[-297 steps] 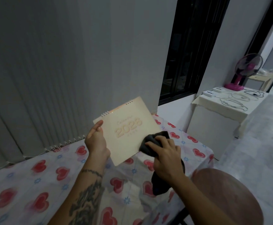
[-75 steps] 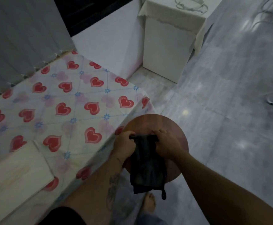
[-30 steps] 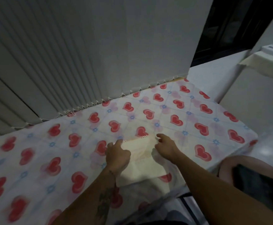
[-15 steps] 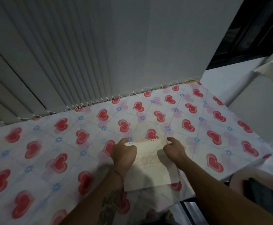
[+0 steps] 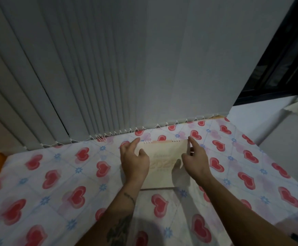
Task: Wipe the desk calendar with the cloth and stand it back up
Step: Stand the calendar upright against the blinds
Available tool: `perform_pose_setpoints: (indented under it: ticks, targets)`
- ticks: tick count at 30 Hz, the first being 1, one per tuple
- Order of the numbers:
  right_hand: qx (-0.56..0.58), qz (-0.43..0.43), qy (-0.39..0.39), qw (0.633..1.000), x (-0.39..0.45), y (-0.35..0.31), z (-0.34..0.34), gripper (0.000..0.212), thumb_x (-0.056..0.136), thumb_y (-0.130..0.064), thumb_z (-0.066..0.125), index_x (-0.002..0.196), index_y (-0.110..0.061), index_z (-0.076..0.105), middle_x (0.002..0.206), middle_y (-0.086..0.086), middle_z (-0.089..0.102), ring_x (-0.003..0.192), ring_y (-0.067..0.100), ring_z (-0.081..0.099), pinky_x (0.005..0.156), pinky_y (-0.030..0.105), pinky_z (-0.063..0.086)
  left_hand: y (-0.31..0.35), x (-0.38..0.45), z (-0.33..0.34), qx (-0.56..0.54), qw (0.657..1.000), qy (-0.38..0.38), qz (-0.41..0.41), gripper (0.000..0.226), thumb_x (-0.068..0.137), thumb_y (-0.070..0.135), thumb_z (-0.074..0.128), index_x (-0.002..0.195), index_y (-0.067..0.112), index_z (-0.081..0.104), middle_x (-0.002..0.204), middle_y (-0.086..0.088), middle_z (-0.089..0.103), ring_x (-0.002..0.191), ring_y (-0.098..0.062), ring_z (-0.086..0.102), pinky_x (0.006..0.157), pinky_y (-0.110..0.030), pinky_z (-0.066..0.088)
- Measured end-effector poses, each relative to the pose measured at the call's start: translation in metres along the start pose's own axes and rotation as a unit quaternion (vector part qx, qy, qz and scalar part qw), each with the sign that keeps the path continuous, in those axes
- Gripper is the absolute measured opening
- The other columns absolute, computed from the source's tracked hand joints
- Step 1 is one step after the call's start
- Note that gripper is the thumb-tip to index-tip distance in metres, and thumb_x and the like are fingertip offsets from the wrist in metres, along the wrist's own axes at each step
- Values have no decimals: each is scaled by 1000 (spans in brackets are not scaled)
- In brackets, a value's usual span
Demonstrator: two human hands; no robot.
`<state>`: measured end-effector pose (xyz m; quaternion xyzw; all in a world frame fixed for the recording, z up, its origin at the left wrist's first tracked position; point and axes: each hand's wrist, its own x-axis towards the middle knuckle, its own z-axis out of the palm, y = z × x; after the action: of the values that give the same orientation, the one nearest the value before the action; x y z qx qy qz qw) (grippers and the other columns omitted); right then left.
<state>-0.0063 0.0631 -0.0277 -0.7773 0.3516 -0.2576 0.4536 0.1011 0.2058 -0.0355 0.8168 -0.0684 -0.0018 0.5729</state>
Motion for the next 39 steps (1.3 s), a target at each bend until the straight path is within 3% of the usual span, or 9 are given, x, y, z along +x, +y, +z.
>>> perform_pose_setpoints:
  ticks: [3,8,12,16,22,25,28,33,39]
  targets:
    - [-6,-13,-9,1000,1,-6,6,57,90,-10,60,141,-27,41,111,-19,55,95,10,58,77,35,54,3,8,-9,-9,1000,-3,16,35,96,11,59,126,26,67,119,4,50,102,-13,57,80,-16,46]
    - [6,23,-53,998,6,4,6,59,89,-4,59,139,-30,41,126,-4,54,110,23,58,84,45,57,-7,11,-22,-11,1000,-7,12,33,96,6,57,123,22,69,129,-3,56,116,-20,57,97,-30,50]
    - [14,17,-72,997,18,7,8,63,87,-3,59,141,-29,38,136,3,47,120,27,50,89,50,54,-11,16,-20,-13,1000,-8,7,36,95,3,58,121,24,71,123,1,57,112,-19,59,94,-31,51]
    - [17,-10,-83,996,27,11,12,62,86,-6,61,139,-28,38,134,0,50,117,22,53,90,42,53,-11,20,-18,-9,1000,-10,7,38,94,2,58,122,25,71,117,4,55,104,-17,59,88,-26,49]
    - [14,-49,-105,993,45,25,6,53,85,-8,62,129,-33,45,119,-8,56,100,13,59,65,17,52,-9,22,-11,6,1000,15,9,37,93,2,59,113,31,70,116,8,60,103,-16,60,85,-25,54]
    - [-13,-89,-124,988,53,30,0,51,87,-12,61,131,-34,48,118,-19,53,100,4,57,65,10,47,-7,15,-6,20,999,40,14,34,94,2,58,113,28,71,118,9,63,105,-15,61,88,-33,58]
    - [-19,-109,-133,985,56,36,-2,49,89,-14,59,133,-34,50,117,-22,52,98,2,55,68,6,46,-5,7,-2,36,996,68,34,31,95,6,59,115,29,68,115,15,60,107,-10,59,85,-26,58]
    - [-11,-133,-133,982,74,30,-1,45,89,-10,58,130,-29,56,117,-16,56,101,6,57,81,17,52,0,21,2,80,992,87,55,34,89,3,59,102,34,66,102,11,62,90,-13,58,72,-19,47]
    - [-14,-160,-132,978,122,8,8,52,86,-7,58,133,-28,53,125,-10,56,109,12,56,90,31,53,11,62,13,96,988,78,89,38,84,-2,58,113,21,70,109,7,64,101,-18,60,85,-34,55]
